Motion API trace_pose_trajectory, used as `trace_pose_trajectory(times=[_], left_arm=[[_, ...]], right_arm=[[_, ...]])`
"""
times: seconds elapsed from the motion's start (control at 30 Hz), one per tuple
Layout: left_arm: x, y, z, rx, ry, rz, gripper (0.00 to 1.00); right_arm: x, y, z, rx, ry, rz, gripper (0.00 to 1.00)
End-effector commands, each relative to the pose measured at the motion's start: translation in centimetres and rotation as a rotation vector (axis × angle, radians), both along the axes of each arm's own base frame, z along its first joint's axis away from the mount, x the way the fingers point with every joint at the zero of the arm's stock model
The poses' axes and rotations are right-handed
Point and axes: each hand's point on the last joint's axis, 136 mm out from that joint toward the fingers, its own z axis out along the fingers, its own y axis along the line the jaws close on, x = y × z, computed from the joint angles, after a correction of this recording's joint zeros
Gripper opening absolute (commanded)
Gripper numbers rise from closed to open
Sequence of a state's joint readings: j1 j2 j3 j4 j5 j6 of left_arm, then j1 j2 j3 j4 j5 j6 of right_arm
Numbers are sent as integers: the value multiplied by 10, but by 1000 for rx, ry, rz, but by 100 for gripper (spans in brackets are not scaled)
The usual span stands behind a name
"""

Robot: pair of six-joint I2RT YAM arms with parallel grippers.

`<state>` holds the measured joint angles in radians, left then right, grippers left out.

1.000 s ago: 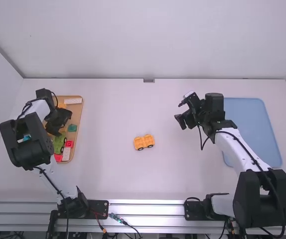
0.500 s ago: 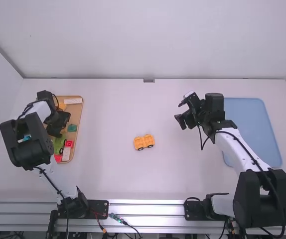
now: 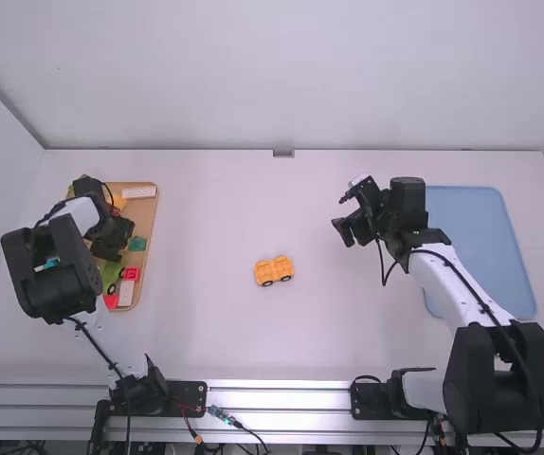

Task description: Assemble lego blocks to make yellow taxi

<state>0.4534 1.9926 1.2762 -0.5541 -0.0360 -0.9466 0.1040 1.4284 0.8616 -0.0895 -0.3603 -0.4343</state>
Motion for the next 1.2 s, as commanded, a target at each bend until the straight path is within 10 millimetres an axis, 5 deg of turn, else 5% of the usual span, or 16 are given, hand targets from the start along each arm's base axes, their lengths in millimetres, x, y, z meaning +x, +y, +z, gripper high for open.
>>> trace_pose_trajectory(times=[0.0, 0.8, 1.0, 1.17], left_arm=[[-4, -1, -5, 2, 21, 6, 62], [-2, 0, -5, 7, 11, 7, 30], [-3, -1, -5, 8, 16, 2, 34], [-2, 1, -3, 11, 19, -30, 5]], right_arm=[[-3, 2, 0, 9, 4, 6, 99], [-3, 2, 0, 8, 4, 6, 99], [-3, 2, 0, 8, 3, 6, 99], [-3, 1, 0, 6, 2, 4, 99]])
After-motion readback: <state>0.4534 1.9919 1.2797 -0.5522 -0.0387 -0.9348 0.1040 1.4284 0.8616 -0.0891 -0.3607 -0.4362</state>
